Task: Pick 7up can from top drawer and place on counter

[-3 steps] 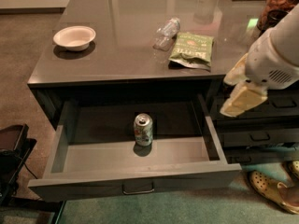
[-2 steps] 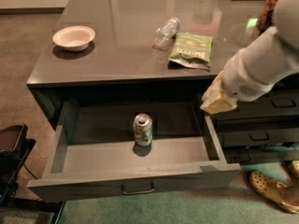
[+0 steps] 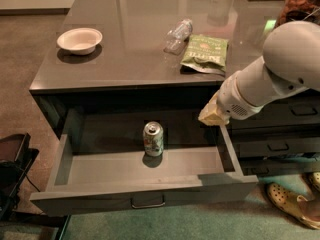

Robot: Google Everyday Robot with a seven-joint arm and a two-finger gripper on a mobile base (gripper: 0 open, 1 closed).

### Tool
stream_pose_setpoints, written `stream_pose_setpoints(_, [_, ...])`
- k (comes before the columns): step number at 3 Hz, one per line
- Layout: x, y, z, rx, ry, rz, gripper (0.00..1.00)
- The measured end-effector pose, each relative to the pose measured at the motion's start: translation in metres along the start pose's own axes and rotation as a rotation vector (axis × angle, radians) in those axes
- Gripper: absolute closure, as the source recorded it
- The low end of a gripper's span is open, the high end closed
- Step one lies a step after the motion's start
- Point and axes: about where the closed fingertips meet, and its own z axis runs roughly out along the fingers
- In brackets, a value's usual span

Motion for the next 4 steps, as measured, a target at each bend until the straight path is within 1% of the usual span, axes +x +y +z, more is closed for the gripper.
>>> stream_pose_setpoints(1, [0.000,0.000,0.000,0.000,0.000,0.000,1.00])
stream_pose_setpoints(2, [0.005,0.004,0.023,0.019,0.005,0.027,1.00])
stream_pose_setpoints(3, [0.002,0.008,0.069,0.039,-0.027,0.067,1.00])
stream_pose_setpoints(4, [-0.008,0.007,0.097,0.076,-0.083,0.099,0.81])
